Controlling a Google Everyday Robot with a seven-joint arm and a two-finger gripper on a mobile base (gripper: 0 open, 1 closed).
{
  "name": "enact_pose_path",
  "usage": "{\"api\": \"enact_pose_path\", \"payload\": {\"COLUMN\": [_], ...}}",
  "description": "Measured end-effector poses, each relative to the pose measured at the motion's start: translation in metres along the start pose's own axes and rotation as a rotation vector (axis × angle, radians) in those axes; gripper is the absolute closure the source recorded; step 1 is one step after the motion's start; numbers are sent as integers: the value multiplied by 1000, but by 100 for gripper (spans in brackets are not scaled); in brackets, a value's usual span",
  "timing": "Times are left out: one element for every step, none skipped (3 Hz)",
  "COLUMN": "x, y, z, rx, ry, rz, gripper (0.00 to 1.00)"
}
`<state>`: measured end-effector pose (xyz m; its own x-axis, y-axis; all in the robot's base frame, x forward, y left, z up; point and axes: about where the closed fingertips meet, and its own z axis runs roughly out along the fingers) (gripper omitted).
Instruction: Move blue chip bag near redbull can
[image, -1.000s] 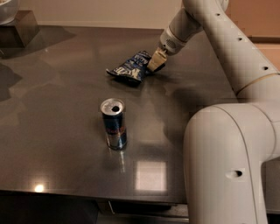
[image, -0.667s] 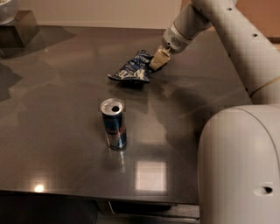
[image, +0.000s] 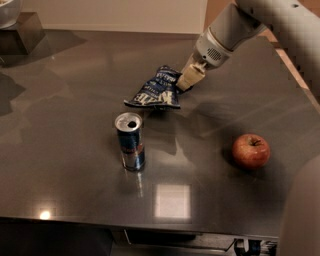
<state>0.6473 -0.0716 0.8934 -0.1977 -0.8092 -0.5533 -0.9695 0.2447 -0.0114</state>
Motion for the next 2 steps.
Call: {"api": "enact_pose_path", "payload": {"x": [10,14], "y": [36,62], "z": [0,6], "rx": [-37,-65], "ry": [0,2], "rz": [-10,-25], "gripper": [100,82]}}
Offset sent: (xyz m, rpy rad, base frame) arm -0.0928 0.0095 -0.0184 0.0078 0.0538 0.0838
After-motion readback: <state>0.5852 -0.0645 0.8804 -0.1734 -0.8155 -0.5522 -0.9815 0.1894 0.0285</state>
